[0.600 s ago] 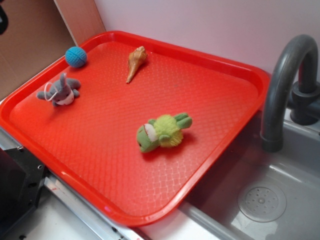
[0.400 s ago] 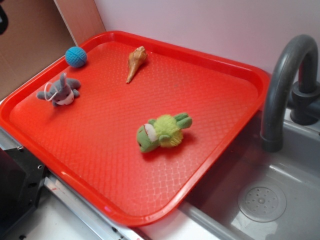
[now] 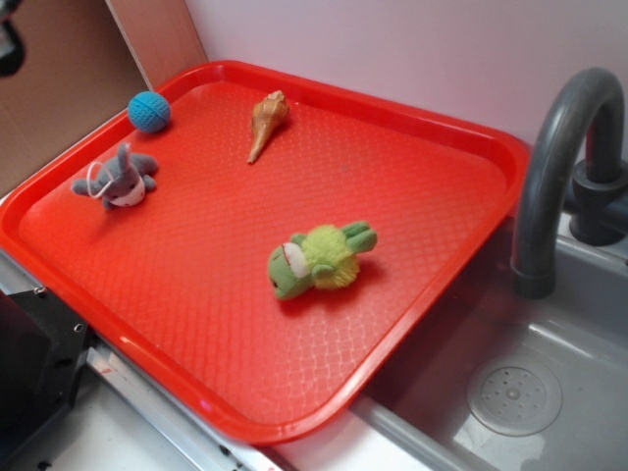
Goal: Grab the gray animal.
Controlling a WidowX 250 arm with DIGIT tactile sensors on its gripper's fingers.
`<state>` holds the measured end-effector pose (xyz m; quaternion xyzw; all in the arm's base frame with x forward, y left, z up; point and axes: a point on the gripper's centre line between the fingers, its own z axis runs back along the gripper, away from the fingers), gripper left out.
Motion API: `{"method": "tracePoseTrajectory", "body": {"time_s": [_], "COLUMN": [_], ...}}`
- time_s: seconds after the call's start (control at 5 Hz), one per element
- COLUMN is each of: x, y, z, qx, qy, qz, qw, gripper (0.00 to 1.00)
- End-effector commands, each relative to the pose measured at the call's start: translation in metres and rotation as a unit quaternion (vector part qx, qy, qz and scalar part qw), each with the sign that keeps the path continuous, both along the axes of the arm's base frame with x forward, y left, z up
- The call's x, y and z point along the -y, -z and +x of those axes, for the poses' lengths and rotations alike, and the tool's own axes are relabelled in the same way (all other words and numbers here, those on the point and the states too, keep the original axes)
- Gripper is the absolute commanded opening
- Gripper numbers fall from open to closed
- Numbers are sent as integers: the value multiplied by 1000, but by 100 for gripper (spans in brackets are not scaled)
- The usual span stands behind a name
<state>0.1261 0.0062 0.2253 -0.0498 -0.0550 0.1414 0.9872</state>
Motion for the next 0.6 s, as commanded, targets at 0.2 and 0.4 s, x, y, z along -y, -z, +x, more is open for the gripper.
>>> {"method": "tracePoseTrajectory", "body": {"time_s": [0.2, 0.4], "x": [-67, -86], "y": [51, 78], "z": [36, 42], "qx": [-18, 2], "qy": [-357, -472], "qz": [38, 70], "qw": [933, 879], "gripper": [100, 100]}}
